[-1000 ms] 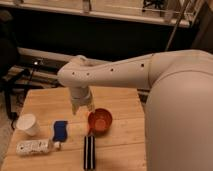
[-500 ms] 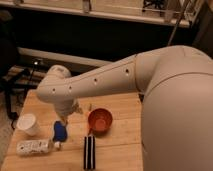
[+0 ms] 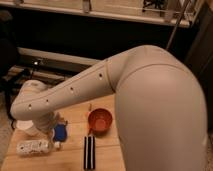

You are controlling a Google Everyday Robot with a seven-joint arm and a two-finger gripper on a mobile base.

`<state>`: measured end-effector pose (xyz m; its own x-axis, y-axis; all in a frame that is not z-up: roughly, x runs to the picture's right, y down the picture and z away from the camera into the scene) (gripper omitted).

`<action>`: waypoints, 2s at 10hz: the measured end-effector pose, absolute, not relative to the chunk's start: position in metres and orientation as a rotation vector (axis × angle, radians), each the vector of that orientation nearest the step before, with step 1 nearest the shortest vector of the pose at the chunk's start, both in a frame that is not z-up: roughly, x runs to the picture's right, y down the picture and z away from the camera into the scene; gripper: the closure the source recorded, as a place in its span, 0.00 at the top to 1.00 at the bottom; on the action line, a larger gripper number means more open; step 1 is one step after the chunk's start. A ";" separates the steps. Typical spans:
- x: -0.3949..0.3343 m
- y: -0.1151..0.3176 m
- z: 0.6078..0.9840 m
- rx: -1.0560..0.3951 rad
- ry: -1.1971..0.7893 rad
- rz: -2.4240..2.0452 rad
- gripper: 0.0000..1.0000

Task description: Stand the bottle upright

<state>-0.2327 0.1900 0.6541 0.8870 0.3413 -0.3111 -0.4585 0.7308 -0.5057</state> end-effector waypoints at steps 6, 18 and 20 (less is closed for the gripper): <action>-0.234 0.214 0.686 -0.562 0.418 0.391 0.65; -0.244 0.247 0.713 -0.648 0.329 0.085 0.65; -0.245 0.253 0.726 -0.644 0.347 0.078 0.65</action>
<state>-0.2451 0.2531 0.7261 0.9396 -0.0356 -0.3405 -0.1779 0.7989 -0.5745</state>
